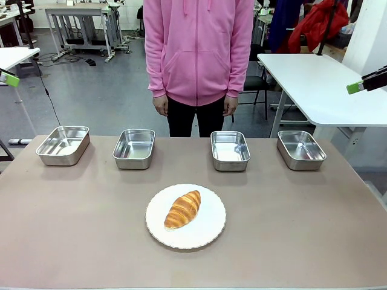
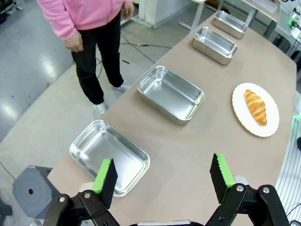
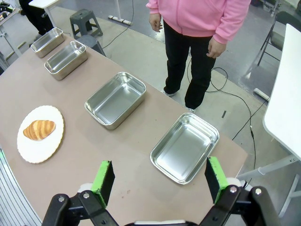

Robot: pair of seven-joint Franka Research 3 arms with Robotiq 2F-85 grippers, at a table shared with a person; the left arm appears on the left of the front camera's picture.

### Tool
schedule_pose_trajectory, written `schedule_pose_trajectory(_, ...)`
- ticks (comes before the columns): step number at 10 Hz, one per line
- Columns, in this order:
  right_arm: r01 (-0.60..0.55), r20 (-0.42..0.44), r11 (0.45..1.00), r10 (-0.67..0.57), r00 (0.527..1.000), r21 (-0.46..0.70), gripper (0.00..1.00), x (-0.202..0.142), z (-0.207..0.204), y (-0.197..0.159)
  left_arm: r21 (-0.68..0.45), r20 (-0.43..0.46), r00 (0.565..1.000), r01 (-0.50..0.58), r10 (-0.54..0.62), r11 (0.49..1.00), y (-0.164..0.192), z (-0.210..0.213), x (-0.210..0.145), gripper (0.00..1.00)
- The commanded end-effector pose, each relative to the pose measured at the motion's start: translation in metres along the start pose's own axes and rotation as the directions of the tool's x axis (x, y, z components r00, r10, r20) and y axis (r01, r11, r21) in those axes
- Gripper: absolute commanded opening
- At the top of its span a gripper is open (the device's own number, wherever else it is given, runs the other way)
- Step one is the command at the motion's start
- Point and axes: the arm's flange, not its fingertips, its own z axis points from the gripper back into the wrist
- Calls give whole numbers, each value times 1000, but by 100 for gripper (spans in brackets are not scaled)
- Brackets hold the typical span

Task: Place the bread in the container.
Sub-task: Place the Butter Roll into the Airtight Container indicated by the human.

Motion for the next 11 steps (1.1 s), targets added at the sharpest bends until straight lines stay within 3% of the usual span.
schedule_pose_trajectory(1,3,19,1000,-3,1000,10,100,0,-1,-1,-3,2,1000,6,-6,1000,-1,1,1,100)
schedule_pose_trajectory(11,3,19,1000,-3,1000,10,100,0,-1,-1,-3,2,1000,6,-6,1000,-1,1,1,100)
